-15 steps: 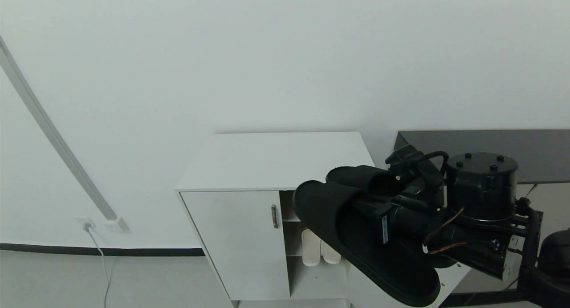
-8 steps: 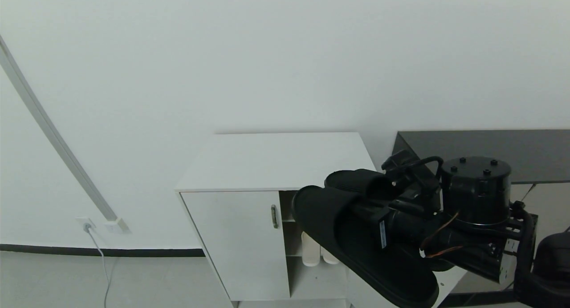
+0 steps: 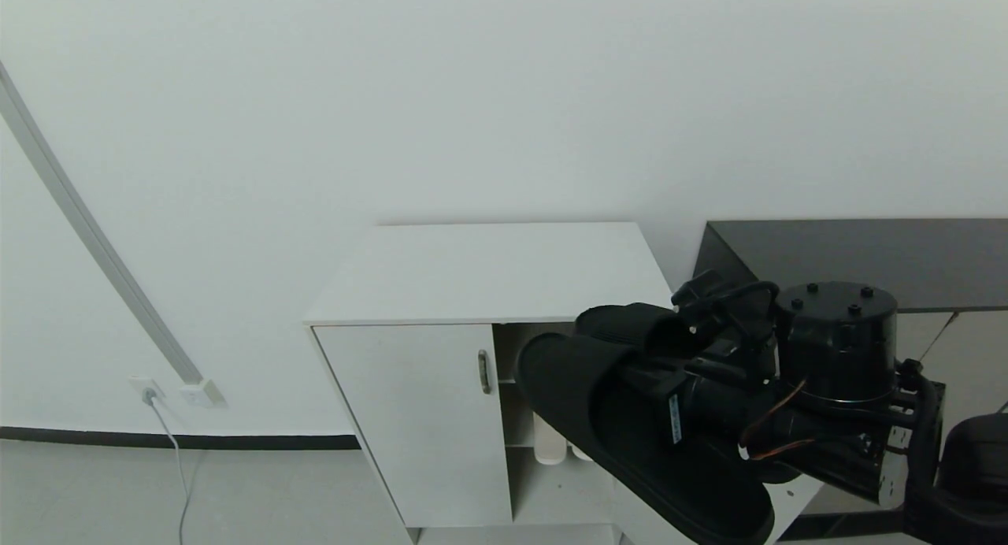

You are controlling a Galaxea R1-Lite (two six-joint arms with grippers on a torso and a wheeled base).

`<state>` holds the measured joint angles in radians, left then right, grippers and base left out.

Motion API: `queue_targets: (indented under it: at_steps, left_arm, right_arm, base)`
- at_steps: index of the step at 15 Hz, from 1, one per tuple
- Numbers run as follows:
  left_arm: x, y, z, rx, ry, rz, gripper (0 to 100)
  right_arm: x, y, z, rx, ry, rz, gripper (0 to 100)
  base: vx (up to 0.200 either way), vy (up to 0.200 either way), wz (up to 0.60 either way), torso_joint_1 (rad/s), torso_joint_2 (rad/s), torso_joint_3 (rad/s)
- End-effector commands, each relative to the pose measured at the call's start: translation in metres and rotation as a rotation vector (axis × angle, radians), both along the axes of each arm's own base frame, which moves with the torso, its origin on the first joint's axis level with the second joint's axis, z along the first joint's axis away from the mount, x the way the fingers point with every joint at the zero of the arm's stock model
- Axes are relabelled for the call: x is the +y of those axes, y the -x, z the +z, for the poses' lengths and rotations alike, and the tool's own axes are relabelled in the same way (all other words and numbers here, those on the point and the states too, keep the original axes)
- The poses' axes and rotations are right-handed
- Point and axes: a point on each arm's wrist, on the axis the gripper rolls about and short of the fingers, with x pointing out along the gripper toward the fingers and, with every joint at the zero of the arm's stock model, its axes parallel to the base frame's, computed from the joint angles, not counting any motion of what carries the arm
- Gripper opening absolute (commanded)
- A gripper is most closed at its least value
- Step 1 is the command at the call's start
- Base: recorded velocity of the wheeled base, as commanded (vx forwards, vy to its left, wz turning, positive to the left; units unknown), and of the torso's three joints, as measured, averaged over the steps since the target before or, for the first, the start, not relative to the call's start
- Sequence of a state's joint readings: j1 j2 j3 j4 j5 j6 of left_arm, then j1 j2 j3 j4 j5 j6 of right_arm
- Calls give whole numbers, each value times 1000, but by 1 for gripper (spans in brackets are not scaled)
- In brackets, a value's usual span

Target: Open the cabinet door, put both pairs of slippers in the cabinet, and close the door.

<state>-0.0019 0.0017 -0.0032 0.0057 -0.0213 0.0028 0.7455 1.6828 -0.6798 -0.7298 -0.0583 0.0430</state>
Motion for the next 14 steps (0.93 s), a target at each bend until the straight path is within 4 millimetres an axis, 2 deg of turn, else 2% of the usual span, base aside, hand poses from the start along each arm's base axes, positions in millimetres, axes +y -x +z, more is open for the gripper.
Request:
queue_targets:
  at_steps: [1,6,14]
  left_arm:
    - [0,0,0,0,0,-1,0]
    - [0,0,0,0,1,0,0]
    - [0,0,0,0,1,-1,0]
  right_arm:
    - [0,0,-1,2,4,-1,0]
    - [0,0,-3,8,7,0,0]
    - [2,0,-6,5,6,3,0]
  base:
    - [0,0,0,-163,359,198]
    - [0,0,0,-165,393,217]
    - [0,0,0,-224,542,312]
